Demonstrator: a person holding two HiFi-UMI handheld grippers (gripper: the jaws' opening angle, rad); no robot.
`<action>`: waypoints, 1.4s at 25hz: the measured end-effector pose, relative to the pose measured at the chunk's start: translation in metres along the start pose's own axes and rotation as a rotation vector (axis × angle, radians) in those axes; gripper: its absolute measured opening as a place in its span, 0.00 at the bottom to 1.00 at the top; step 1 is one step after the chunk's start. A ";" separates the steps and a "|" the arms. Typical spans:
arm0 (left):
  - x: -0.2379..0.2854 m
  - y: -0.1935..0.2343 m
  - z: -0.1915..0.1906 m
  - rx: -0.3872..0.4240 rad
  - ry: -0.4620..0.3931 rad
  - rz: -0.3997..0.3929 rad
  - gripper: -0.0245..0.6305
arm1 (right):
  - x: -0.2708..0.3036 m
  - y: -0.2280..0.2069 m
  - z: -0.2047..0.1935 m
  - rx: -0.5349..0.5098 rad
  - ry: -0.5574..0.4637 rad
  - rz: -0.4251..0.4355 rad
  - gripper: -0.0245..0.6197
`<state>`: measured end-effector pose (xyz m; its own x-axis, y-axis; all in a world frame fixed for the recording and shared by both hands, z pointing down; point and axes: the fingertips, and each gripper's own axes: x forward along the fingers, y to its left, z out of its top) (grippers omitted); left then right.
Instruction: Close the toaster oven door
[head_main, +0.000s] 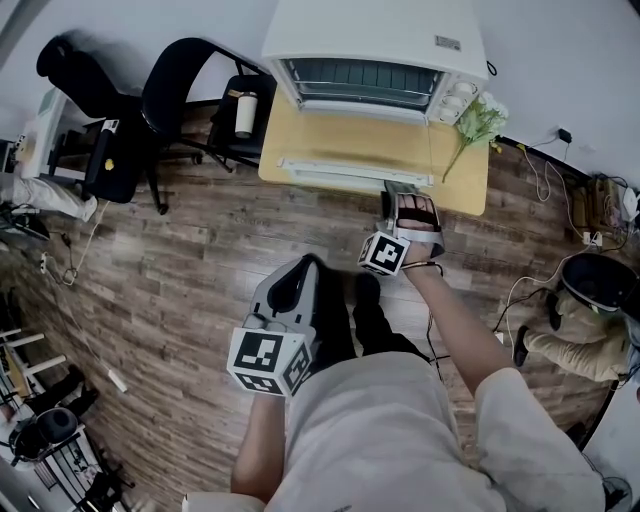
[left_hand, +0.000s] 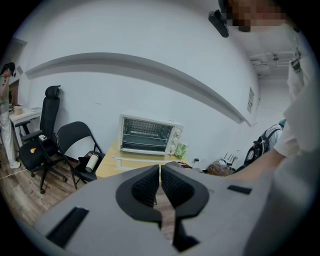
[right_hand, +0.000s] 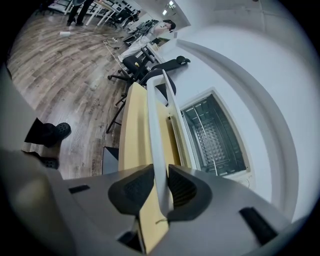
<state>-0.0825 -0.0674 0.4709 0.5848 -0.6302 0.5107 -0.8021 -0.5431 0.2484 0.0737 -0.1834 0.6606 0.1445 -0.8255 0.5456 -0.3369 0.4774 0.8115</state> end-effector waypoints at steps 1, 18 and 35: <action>-0.001 0.000 0.000 0.000 -0.003 0.002 0.06 | 0.000 -0.002 0.001 -0.003 -0.003 -0.002 0.17; -0.017 -0.011 0.018 0.026 -0.064 0.008 0.06 | -0.010 -0.038 0.008 -0.036 -0.032 -0.025 0.16; -0.011 -0.019 0.049 0.060 -0.120 -0.002 0.06 | -0.012 -0.074 0.014 -0.037 -0.061 -0.034 0.17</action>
<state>-0.0677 -0.0777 0.4202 0.5999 -0.6889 0.4068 -0.7941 -0.5747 0.1978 0.0840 -0.2131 0.5908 0.0981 -0.8574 0.5052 -0.2981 0.4590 0.8369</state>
